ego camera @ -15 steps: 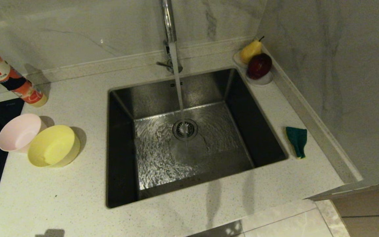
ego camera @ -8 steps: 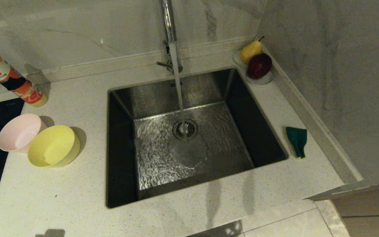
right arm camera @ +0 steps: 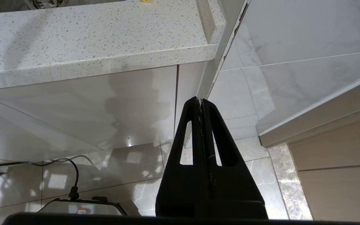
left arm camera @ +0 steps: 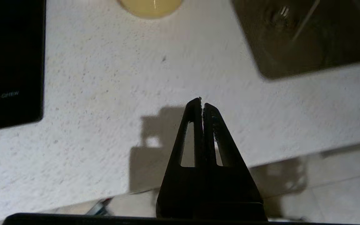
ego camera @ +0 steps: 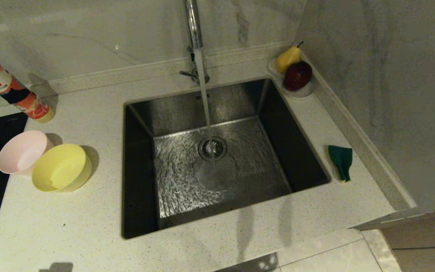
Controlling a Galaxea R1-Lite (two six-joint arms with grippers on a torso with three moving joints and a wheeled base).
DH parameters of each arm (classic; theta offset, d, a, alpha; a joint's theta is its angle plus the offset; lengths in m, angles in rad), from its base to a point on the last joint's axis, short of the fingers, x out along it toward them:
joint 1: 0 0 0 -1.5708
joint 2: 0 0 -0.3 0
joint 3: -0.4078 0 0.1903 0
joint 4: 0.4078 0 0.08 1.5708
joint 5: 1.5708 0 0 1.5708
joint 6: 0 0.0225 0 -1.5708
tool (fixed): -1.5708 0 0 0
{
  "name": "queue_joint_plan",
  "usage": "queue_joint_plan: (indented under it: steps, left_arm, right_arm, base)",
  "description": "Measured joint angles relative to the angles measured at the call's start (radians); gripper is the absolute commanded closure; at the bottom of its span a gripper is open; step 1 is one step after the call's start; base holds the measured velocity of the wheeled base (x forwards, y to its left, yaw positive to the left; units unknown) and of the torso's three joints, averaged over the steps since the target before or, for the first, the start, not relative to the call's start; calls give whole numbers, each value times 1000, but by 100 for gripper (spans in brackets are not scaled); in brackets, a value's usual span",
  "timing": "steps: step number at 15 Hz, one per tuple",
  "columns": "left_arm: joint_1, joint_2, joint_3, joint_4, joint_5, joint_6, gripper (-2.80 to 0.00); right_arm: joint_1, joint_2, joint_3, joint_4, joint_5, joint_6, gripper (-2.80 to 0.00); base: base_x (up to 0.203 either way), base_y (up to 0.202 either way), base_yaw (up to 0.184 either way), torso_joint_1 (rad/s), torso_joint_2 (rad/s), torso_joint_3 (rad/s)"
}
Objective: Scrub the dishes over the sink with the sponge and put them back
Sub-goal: Turn off the faucet
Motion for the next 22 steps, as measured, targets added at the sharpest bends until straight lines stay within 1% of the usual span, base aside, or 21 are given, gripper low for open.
queue_joint_plan:
  steps: [1, 2, 3, 5, 6, 8, 9, 11, 14, 16, 18, 20, 22]
  left_arm:
    - [0, 1, -32, 0, -5, -28, 0]
    - [0, 4, -91, 5, -19, -45, 0]
    - [0, 13, -167, 38, -47, -56, 0]
    - [-1, 57, -340, 113, -129, -69, 0]
    - [-1, 107, -413, 150, -177, -75, 0]
    - [-1, 249, -542, 175, -261, -100, 0]
    - [-1, 337, -604, 169, -301, -122, 0]
    - [-1, 532, -721, 137, -384, -193, 0]
    - [-1, 846, -904, 75, -530, -358, 0]
    - [-3, 1052, -1002, 34, -613, -452, 0]
    - [-8, 1224, -1063, -49, -659, -519, 0]
    - [-22, 1364, -1099, -160, -681, -593, 0]
    - [-56, 1466, -1119, -240, -691, -668, 0]
  right_arm:
    - [0, 0, 0, 0, 0, 0, 0]
    - [0, 0, 0, 0, 0, 0, 0]
    - [0, 0, 0, 0, -1, 0, 0]
    - [0, 0, 0, 0, 0, 0, 0]
    - [0, 0, 0, 0, 0, 0, 0]
    - [0, 0, 0, 0, 0, 0, 0]
    - [0, 0, 0, 0, 0, 0, 0]
    - [0, 0, 0, 0, 0, 0, 0]
    - [0, 0, 0, 0, -1, 0, 0]
    - [0, 0, 0, 0, 0, 0, 0]
    - [0, 0, 0, 0, 0, 0, 0]
    - [0, 0, 0, 0, 0, 0, 0]
    - [0, 0, 0, 0, -1, 0, 0]
  base:
    - [0, 0, 0, 0, 0, 0]
    - [0, 0, 0, 0, 0, 0]
    - [0, 0, 0, 0, 0, 0]
    - [0, 0, 0, 0, 0, 0]
    - [0, 0, 0, 0, 0, 0]
    - [0, 0, 0, 0, 0, 0]
    - [0, 0, 0, 0, 0, 0]
    - [0, 0, 0, 0, 0, 0]
    - [0, 0, 0, 0, 0, 0]
    - [0, 0, 0, 0, 0, 0]
    - [0, 0, 0, 0, 0, 0]
    - [0, 0, 0, 0, 0, 0]
    - [0, 0, 0, 0, 0, 0]
